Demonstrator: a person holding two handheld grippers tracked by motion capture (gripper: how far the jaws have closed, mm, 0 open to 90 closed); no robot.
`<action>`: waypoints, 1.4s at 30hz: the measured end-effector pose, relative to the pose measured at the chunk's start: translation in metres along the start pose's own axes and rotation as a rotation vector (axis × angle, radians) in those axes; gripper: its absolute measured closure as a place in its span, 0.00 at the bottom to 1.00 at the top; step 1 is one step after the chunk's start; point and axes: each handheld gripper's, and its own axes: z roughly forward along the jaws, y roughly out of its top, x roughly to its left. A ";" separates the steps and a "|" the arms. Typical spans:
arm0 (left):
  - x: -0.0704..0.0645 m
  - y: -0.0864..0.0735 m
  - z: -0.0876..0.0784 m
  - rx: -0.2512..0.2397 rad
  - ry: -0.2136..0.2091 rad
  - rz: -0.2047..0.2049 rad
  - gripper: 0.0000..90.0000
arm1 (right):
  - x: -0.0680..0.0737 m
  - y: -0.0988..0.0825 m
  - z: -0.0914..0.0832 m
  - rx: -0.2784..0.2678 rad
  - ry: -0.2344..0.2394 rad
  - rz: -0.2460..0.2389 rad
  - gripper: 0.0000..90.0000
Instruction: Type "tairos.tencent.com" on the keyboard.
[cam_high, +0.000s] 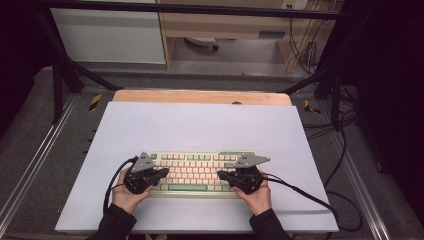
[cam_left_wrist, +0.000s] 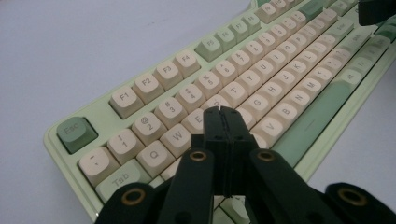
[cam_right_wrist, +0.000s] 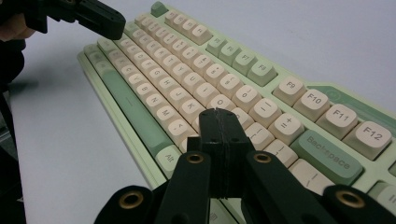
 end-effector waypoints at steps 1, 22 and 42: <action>0.001 -0.001 -0.001 -0.001 0.000 -0.004 1.00 | 0.000 0.000 0.001 0.000 0.001 0.001 1.00; 0.007 -0.013 -0.005 -0.001 -0.004 -0.025 1.00 | 0.004 -0.004 0.020 0.037 0.024 -0.009 1.00; 0.008 -0.013 -0.007 -0.005 -0.006 -0.027 1.00 | 0.009 -0.008 0.032 0.071 0.038 -0.021 1.00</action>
